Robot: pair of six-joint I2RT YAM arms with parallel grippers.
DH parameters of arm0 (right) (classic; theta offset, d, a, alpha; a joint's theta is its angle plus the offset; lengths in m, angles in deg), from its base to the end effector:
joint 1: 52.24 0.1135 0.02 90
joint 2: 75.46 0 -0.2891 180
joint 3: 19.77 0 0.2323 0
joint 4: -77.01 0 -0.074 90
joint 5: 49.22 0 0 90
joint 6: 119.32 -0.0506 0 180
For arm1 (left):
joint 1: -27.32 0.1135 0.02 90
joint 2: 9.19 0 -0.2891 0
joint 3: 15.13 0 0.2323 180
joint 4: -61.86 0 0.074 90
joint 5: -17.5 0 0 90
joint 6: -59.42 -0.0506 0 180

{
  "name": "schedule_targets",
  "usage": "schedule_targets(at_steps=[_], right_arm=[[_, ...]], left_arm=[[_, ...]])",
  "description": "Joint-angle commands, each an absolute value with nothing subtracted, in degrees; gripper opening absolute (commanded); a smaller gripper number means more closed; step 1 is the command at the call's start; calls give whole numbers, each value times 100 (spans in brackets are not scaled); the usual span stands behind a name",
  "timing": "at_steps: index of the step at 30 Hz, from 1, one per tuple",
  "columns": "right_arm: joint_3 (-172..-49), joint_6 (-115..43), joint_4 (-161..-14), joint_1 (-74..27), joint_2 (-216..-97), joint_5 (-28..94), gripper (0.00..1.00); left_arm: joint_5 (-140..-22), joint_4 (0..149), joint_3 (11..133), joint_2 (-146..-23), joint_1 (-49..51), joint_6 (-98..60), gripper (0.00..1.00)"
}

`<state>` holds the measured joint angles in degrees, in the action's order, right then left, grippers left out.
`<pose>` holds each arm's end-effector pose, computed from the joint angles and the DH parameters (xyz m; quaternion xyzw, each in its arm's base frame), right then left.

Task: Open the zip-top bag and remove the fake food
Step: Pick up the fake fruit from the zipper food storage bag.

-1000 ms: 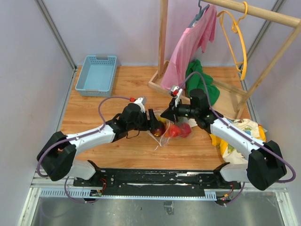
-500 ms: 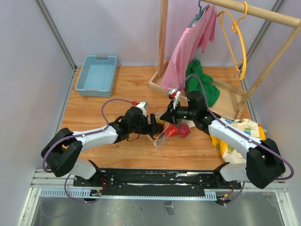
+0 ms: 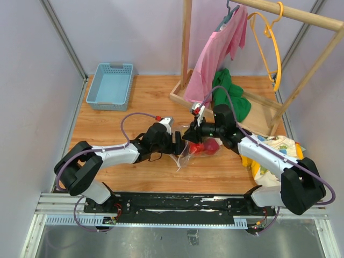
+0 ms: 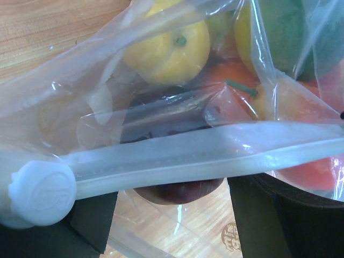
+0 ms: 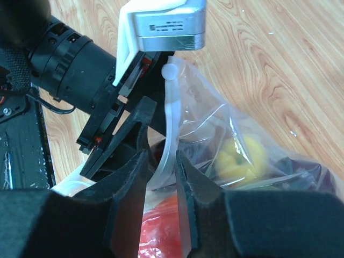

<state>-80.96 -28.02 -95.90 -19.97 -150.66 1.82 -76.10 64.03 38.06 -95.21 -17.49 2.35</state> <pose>0.2175 0.1749 0.2960 -0.4051 0.6898 0.4074 0.4405 0.2085 -0.2116 0.2046 0.1062 0.8803 -0.3113 0.3418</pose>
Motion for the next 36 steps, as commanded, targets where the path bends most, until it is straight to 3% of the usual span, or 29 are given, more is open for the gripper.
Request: schedule_targets(at_steps=[1, 8, 15, 26, 33, 36], right_arm=[[-8156, -2234, -9218, -2021, -14858, -176, 31], [-8267, -1442, -8345, -2485, -14665, -501, 38], [-8202, -360, -7462, -2667, -14604, -76, 45], [-8121, -98, -7458, -2667, -14680, 151, 44], [-7957, -231, -7614, -2659, -14666, 149, 44], [-7932, -243, -7643, -2659, -14658, 187, 44]], left_arm=[[-7317, 6694, 3866, -9810, -1820, 49, 78], [-7188, 6722, 3870, -9862, -1829, 56, 73], [-7306, 6721, 3857, -9655, -1829, -19, 65], [-7226, 7214, 4243, -10063, -1834, -99, 88], [-6945, 7520, 4670, -10498, -1995, -149, 91], [-6919, 7551, 4672, -10570, -1996, -118, 85]])
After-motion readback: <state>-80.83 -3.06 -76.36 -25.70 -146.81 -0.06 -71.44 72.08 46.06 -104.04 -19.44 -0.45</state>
